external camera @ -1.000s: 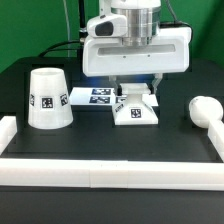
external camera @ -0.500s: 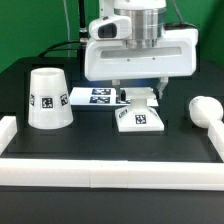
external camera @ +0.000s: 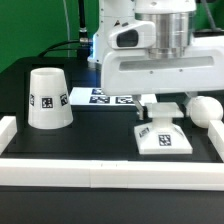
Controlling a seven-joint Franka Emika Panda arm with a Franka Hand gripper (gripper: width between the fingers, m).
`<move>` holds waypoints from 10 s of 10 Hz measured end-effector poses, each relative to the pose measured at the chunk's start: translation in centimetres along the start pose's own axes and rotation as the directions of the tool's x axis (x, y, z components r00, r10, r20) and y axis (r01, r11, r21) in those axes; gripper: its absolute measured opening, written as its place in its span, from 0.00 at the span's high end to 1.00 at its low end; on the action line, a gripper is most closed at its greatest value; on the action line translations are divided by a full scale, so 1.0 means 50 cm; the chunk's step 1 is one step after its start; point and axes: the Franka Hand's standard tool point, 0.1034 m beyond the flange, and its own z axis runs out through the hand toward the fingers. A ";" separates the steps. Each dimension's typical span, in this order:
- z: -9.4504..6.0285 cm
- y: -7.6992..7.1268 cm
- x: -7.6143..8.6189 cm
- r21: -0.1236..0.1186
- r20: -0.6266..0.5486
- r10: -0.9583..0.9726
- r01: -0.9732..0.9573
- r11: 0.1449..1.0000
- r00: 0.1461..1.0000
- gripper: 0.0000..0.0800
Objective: Assemble lamp
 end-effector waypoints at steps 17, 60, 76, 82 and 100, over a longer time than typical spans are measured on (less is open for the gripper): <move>-0.002 -0.066 0.116 0.015 -0.059 0.008 -0.007 1.000 0.998 0.13; 0.071 -0.186 -0.159 0.019 0.760 0.096 -0.170 0.985 0.643 0.28; -0.233 -0.115 0.032 0.155 0.165 0.030 -0.055 0.986 0.986 0.28; -0.221 -0.097 0.066 0.114 -0.230 0.061 -0.035 0.993 0.971 0.28; -0.150 -0.089 0.133 0.068 -0.412 -0.007 0.038 0.997 0.911 0.28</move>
Offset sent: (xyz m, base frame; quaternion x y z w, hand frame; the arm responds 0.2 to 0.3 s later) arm 0.0404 0.0142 0.0032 -0.0024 -0.0177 0.0619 0.9979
